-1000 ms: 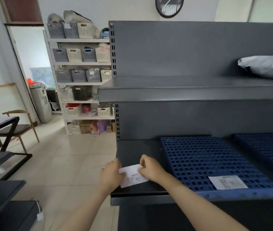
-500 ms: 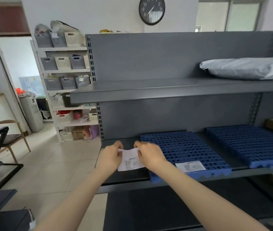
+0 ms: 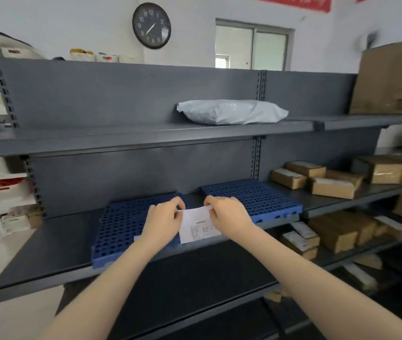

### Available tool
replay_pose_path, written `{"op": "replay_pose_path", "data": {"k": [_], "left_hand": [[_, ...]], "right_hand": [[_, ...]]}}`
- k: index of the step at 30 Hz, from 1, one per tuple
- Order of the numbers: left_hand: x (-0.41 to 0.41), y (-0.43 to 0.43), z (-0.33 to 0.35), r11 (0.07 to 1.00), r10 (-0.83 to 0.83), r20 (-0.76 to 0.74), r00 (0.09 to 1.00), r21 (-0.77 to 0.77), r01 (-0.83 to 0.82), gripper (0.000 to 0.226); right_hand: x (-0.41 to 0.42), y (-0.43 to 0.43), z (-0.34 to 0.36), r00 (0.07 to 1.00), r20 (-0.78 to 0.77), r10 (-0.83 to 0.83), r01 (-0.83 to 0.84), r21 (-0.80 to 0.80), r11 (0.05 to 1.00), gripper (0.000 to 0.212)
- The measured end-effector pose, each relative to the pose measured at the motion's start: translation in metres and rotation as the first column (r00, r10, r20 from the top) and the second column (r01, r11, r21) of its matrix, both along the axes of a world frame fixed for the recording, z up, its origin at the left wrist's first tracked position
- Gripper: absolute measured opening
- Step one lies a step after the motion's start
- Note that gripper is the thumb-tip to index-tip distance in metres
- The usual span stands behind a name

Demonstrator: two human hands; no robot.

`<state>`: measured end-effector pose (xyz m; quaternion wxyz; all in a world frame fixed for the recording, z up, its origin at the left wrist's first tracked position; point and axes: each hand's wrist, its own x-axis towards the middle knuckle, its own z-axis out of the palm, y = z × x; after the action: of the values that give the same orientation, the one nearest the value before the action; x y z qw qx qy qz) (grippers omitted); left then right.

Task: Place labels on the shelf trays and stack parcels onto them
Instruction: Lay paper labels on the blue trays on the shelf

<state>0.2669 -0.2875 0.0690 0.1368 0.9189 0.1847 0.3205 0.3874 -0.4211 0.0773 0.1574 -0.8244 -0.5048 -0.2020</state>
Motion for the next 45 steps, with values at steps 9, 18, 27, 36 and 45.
{"op": "replay_pose_path", "data": {"k": [9,18,27,36,45], "left_hand": [[0.14,-0.119,-0.004,0.978,-0.19,-0.043,0.981,0.083,0.193,0.013],[0.267,-0.134,-0.016,0.978,-0.203,-0.053,0.978,0.038,0.205,0.015],[0.308,-0.085,-0.036,0.999,0.013,-0.146,0.989,-0.034,-0.018,0.019],[0.296,-0.066,-0.063,0.968,0.207,-0.229,0.951,-0.093,-0.233,0.017],[0.309,-0.099,-0.033,0.965,0.215,-0.2,0.956,-0.109,-0.24,0.053]], "right_hand": [[0.111,-0.14,-0.008,0.977,-0.003,-0.212,0.212,-0.019,0.977,0.029],[0.232,-0.159,-0.023,0.968,-0.074,-0.239,0.236,-0.047,0.971,0.027],[0.308,-0.084,-0.048,0.975,-0.213,-0.062,0.029,-0.155,0.988,0.027],[0.326,-0.058,-0.075,0.961,-0.245,0.131,-0.18,-0.193,0.964,0.02],[0.341,-0.083,-0.046,0.938,-0.317,0.14,-0.183,-0.111,0.977,0.065]]}}
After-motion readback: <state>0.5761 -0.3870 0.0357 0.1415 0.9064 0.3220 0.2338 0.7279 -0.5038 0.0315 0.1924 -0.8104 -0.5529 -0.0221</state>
